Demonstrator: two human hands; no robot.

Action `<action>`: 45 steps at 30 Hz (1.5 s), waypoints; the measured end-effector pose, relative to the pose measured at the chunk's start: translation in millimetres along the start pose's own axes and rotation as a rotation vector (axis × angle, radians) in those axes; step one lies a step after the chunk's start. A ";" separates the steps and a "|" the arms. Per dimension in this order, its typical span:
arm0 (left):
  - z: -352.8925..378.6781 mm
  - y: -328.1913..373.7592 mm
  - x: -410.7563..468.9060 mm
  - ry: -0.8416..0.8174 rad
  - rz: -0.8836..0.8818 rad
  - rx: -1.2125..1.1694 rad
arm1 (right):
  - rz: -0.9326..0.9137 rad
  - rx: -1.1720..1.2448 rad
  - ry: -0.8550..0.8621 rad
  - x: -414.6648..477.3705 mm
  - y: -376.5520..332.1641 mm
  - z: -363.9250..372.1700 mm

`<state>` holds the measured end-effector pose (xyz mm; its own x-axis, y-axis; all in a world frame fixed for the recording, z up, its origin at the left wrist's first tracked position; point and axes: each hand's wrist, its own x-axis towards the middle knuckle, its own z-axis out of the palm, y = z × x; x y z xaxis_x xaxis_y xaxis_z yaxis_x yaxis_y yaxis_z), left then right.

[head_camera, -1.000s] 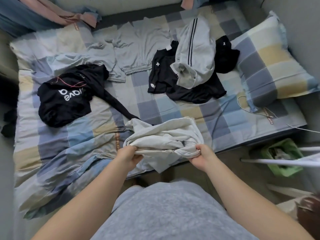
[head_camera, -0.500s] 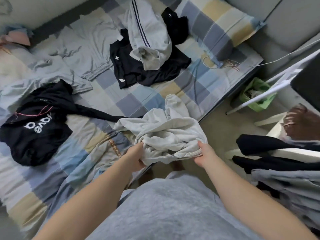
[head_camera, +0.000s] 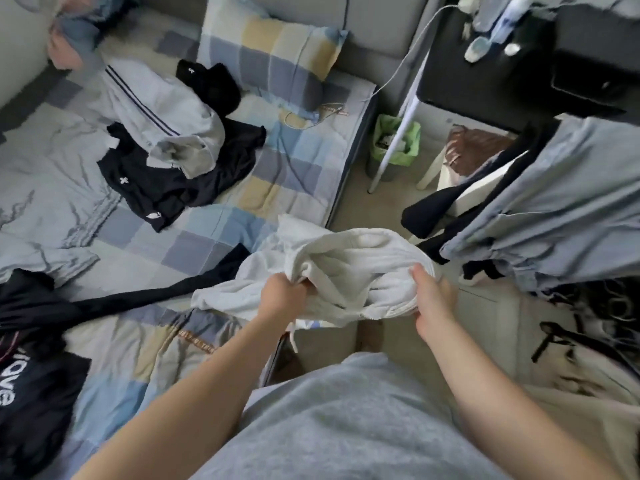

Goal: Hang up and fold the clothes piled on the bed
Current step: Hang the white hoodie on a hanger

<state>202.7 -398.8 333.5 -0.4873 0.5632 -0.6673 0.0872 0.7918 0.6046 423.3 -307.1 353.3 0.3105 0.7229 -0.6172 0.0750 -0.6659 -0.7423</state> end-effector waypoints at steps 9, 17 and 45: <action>103.7 102.6 -60.9 -0.308 -0.005 -0.439 | -0.140 0.291 0.257 -10.0 -19.3 -160.6; 244.5 165.9 -120.3 -0.747 0.187 0.437 | -0.163 0.415 0.273 6.3 -10.1 -333.0; 533.2 333.2 -200.3 -1.047 -0.037 0.037 | 0.366 1.544 0.515 115.5 49.9 -500.0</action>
<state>792.7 -121.8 436.7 0.5035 0.4476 -0.7390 0.1231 0.8095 0.5741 936.8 -348.9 375.5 0.3817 0.2399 -0.8926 -0.9132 0.2469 -0.3242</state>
